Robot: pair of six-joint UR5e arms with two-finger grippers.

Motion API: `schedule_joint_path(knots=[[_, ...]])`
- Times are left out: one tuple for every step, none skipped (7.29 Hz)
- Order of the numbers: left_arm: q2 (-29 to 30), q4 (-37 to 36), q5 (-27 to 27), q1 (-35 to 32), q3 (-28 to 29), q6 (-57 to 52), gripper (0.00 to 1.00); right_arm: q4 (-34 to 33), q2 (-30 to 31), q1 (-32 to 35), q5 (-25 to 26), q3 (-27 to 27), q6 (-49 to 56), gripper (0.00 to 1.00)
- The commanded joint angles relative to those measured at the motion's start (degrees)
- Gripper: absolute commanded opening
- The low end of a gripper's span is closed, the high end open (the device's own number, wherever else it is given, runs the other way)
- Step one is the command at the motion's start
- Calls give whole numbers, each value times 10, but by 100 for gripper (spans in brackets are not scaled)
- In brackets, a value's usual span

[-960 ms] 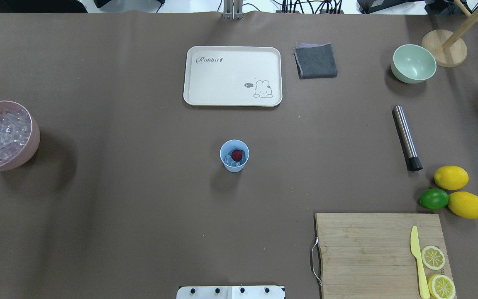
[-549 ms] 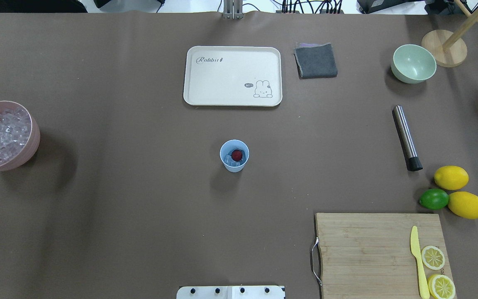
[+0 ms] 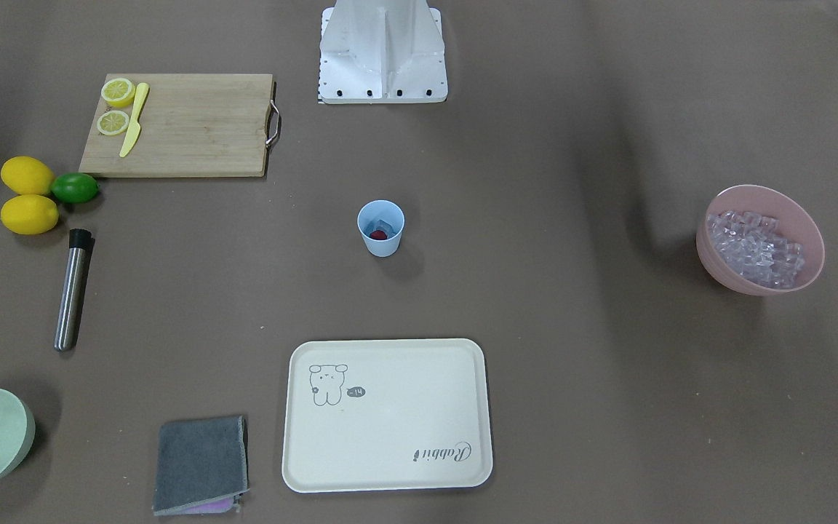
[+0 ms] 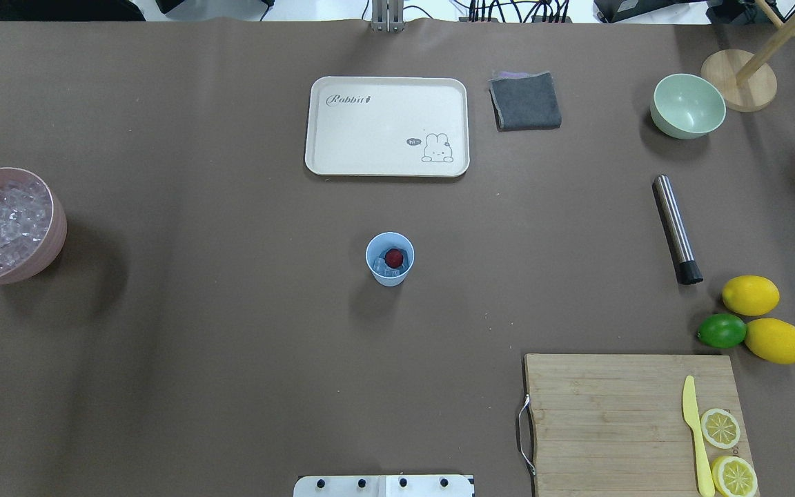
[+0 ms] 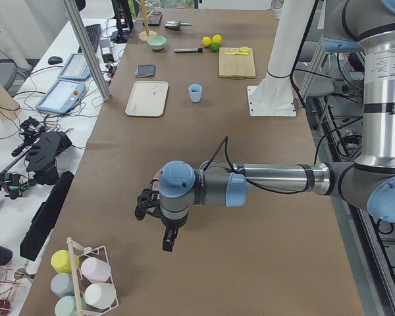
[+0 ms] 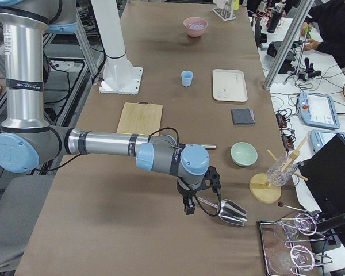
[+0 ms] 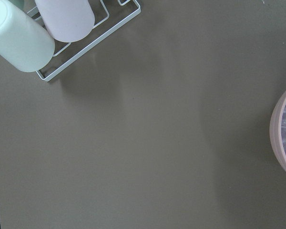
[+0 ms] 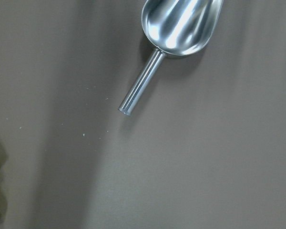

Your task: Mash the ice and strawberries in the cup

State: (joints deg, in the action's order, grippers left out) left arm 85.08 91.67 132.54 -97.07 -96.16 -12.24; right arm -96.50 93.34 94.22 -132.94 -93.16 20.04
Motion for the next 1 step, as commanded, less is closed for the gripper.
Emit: schedule_joint_path(knots=[[0, 0, 0, 0, 0, -1, 98, 0, 0, 0, 0, -1, 0, 100]])
